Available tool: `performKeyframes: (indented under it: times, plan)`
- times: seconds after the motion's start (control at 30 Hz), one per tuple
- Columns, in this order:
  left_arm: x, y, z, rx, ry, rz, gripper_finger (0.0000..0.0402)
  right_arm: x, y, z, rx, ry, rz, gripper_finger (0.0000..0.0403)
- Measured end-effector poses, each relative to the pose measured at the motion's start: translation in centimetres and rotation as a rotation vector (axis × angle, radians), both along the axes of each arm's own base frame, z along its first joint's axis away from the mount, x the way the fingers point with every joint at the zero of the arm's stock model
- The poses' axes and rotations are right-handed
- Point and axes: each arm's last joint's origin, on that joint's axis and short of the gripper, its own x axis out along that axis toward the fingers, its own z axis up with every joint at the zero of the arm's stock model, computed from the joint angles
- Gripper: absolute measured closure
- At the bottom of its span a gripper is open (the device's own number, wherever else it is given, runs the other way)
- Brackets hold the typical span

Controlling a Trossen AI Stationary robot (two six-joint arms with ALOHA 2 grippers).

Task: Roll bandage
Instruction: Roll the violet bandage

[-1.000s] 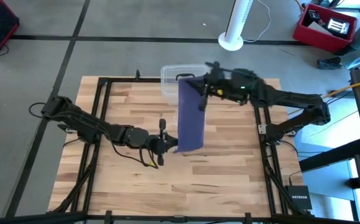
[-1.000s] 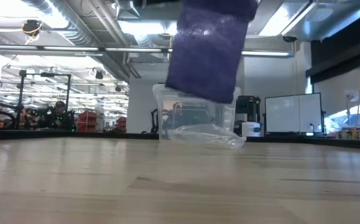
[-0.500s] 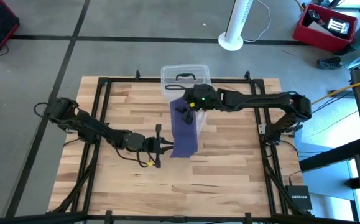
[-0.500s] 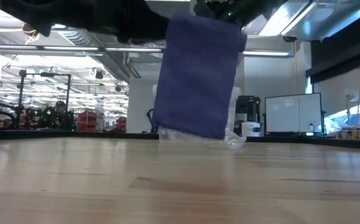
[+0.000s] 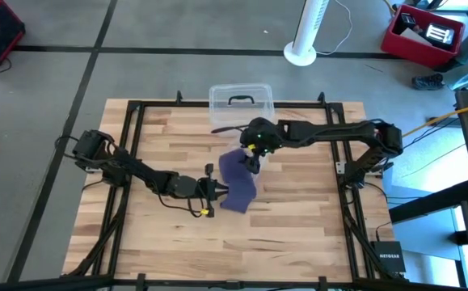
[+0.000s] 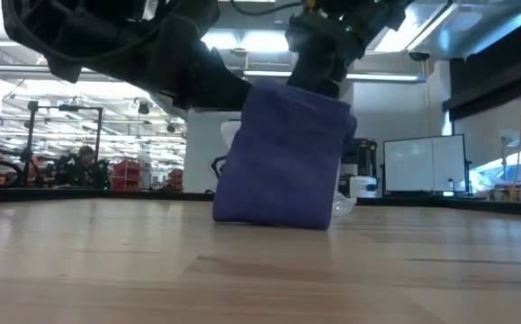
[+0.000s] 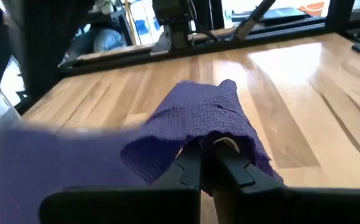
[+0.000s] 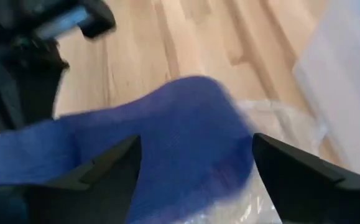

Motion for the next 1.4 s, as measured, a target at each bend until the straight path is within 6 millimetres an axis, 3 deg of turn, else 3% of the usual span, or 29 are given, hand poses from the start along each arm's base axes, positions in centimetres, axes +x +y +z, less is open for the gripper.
performKeyframes:
  times: [0.17, 0.27, 0.37, 0.47, 0.6, 0.73, 1.1, 1.27, 1.4]
  plan:
    - [0.0, 0.0, 0.0, -0.024, -0.002, 0.01, 0.0399, -0.9, 0.5, 2.2, 0.084, 0.06, 0.097, 0.0099]
    - [0.1, 0.2, 0.1, -0.018, -0.018, 0.045, 0.0397, -1.4, 2.2, 2.7, 0.146, 0.065, 0.211, 0.01]
    - [0.1, 0.7, 0.1, -0.006, -0.019, 0.099, 0.0395, -1.3, 4.9, 1.8, 0.129, 0.092, 0.303, 0.01]
    - [0.2, 0.9, 0.3, -0.013, -0.035, 0.116, 0.0397, -1.0, 7.4, 0.5, -0.004, 0.083, 0.321, 0.01]
    - [0.3, 0.8, 0.5, -0.018, -0.059, 0.11, 0.0396, -0.9, 9.6, -1.0, -0.141, 0.048, 0.305, 0.0108]
    - [0.3, 0.8, 0.6, -0.023, -0.069, 0.11, 0.0394, -1.0, 10.7, -1.3, -0.249, 0.033, 0.256, 0.0157]
    - [0.3, 0.8, 0.5, -0.02, -0.059, 0.113, 0.0393, -1.1, 10.9, -1.2, -0.29, 0.036, 0.276, 0.0385]
    - [0.3, 0.8, 0.6, -0.027, -0.067, 0.107, 0.0398, -0.7, 10.9, 0.6, -0.308, 0.024, 0.289, 0.0381]
    - [0.2, 0.7, 0.5, -0.017, -0.052, 0.094, 0.0394, -0.7, 10.6, 2.4, -0.421, 0.041, 0.252, 0.0394]
